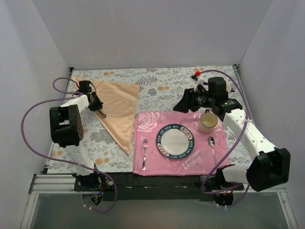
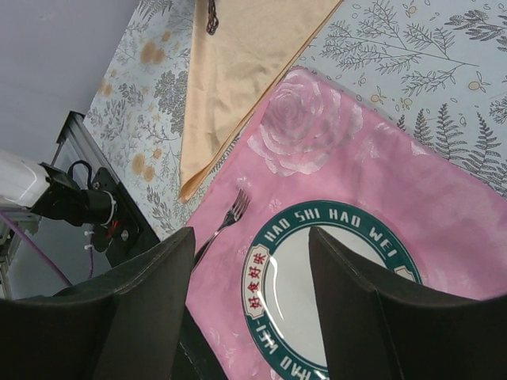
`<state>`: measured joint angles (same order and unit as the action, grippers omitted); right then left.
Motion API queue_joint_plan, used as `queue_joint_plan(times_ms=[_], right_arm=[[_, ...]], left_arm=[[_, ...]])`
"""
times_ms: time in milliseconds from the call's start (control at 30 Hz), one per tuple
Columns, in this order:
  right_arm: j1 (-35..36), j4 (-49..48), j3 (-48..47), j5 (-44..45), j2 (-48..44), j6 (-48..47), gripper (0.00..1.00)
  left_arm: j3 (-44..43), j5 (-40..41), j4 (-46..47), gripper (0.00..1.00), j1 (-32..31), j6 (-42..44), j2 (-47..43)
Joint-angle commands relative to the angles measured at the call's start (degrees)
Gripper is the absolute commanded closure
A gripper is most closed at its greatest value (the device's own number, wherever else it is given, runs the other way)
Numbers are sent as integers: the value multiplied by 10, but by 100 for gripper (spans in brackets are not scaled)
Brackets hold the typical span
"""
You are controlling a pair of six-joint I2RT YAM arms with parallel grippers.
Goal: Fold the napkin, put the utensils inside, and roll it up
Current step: Place the utensil onto the napkin
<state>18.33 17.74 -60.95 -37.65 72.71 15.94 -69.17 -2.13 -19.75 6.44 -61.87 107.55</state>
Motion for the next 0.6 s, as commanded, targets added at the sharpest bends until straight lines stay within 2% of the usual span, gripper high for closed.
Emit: queue_joint_plan(times_ms=[0,567], right_arm=[[-4,-28,-4,-14,2,1,32],[-3,-30,-5,-18,3,2,32]], left_arm=[[13,3,-7,91,2,16,-60],[37,-24,13,91,0,9,-52]])
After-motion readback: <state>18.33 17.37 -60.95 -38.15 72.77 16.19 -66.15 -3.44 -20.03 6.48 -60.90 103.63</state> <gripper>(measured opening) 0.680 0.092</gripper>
